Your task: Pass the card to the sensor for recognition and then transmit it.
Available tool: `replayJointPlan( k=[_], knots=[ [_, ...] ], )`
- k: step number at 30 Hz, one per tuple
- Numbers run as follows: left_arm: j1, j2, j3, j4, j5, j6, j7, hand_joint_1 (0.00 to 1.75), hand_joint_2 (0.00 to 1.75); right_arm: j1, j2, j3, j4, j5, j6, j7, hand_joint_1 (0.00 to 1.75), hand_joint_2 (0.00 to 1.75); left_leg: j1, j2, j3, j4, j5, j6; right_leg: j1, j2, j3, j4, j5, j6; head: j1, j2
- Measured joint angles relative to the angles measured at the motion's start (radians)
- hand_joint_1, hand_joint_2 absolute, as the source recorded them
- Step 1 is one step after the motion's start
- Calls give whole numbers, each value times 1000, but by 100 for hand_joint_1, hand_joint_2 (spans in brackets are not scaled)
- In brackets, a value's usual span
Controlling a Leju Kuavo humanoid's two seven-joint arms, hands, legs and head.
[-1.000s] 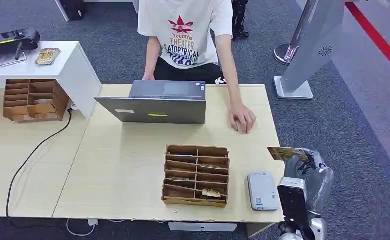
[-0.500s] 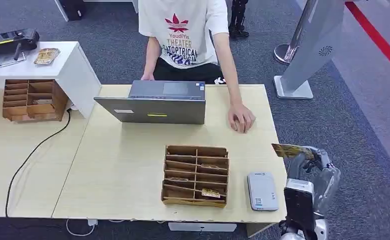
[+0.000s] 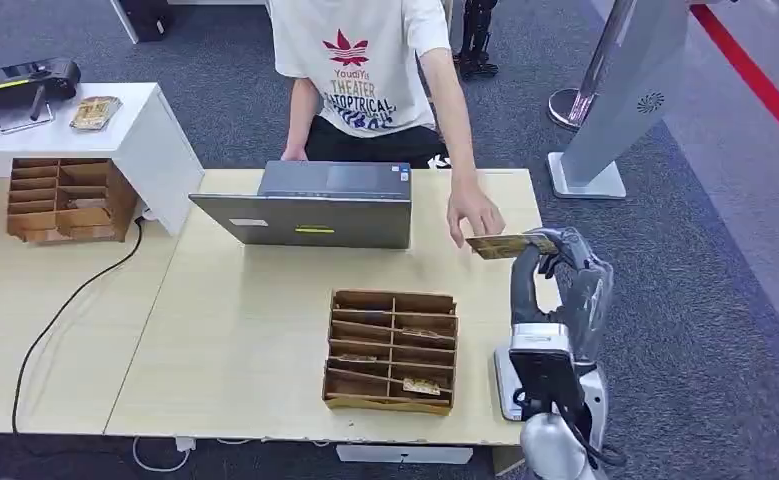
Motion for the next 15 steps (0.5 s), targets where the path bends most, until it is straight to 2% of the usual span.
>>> replayJointPlan(
  k=[5, 10, 15],
  knots=[
    [-10, 0, -19, 0, -12, -6, 7, 0, 0, -97, 2, 35, 44, -12, 23, 36, 175, 175, 0, 1, -1, 0, 0, 0, 0, 1, -1, 0, 0, 0, 0, 0],
    [-32, 0, -67, 0, -13, -22, 31, 0, 0, -259, 30, 59, 176, 0, 32, 105, 175, 175, 0, 0, -1, 0, 1, -1, 0, 0, -1, 0, 1, -1, 1, 0],
    [-47, -1, -109, 0, -13, -31, 40, 0, 0, -373, 56, 69, 290, 23, 19, 128, 175, 175, 0, 0, -1, 0, 2, -1, 0, 0, -1, 1, 1, -1, 0, 0]
  ],
)
